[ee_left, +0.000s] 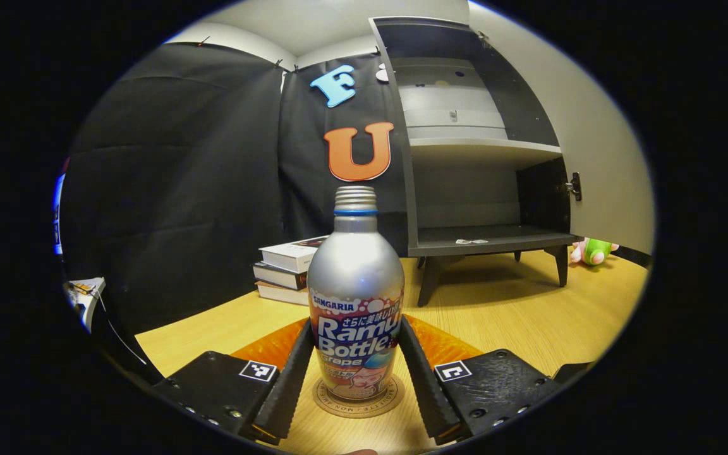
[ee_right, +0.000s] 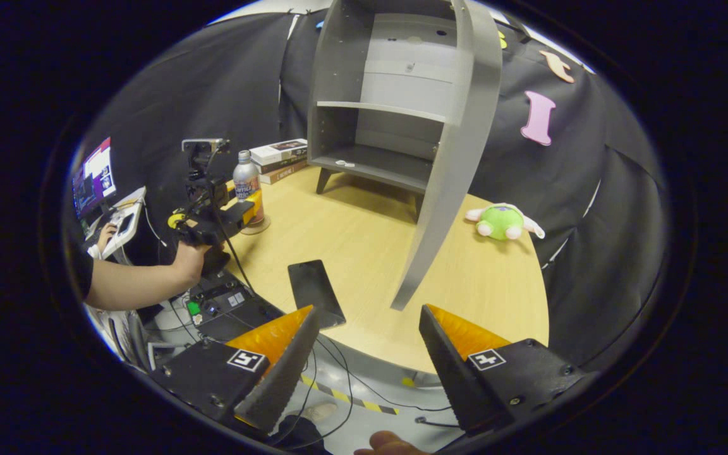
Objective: Open the cabinet door with the right hand, grasp the bottle in the cabinet with the left hand and place it on the coaster, then close the cabinet door with the right hand.
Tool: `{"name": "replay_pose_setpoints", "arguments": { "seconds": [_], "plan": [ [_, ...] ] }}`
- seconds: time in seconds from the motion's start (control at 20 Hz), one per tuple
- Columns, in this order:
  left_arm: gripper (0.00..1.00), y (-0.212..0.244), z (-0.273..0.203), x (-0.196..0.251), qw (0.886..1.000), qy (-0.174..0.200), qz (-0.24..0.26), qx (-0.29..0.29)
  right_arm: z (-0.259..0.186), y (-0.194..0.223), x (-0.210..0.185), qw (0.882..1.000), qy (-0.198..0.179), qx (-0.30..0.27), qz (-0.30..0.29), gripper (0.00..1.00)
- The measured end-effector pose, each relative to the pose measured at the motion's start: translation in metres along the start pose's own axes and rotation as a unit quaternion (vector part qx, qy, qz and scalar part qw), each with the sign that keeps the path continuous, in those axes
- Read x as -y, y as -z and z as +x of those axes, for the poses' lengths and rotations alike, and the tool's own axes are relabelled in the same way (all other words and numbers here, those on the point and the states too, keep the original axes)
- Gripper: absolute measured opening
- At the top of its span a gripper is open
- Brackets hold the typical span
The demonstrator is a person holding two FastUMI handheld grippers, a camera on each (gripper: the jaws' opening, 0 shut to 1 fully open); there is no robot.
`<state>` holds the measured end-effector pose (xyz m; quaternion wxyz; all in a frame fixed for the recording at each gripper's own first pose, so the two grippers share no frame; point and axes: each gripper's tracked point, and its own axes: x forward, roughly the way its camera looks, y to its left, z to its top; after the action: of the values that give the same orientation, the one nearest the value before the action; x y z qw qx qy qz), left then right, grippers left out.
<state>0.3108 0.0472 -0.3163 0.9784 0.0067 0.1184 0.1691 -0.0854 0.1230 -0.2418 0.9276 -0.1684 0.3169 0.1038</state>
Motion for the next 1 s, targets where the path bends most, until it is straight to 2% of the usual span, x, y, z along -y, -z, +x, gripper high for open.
{"name": "replay_pose_setpoints", "arguments": {
  "seconds": [0.3,0.4,0.65,0.85,1.0],
  "plan": [
    [0.80,0.001,-0.003,0.000,1.000,0.001,-0.007,0.014,0.007,0.001,-0.005,1.000,-0.003,-0.005,-0.001,1.00],
    [0.98,0.002,-0.007,0.002,1.000,0.002,-0.016,0.019,0.005,0.001,-0.008,1.000,-0.005,-0.006,0.000,1.00],
    [0.98,-0.002,-0.015,-0.006,0.999,-0.005,-0.017,0.026,0.001,0.000,-0.013,1.000,-0.004,-0.003,-0.008,1.00],
    [0.98,-0.021,-0.031,-0.009,0.999,-0.003,-0.010,0.033,0.003,-0.003,-0.009,1.000,0.010,0.014,-0.007,1.00],
    [0.98,-0.044,-0.053,-0.002,0.999,0.016,-0.006,0.030,0.000,-0.008,-0.011,0.999,0.017,0.027,0.010,1.00]
  ]
}}
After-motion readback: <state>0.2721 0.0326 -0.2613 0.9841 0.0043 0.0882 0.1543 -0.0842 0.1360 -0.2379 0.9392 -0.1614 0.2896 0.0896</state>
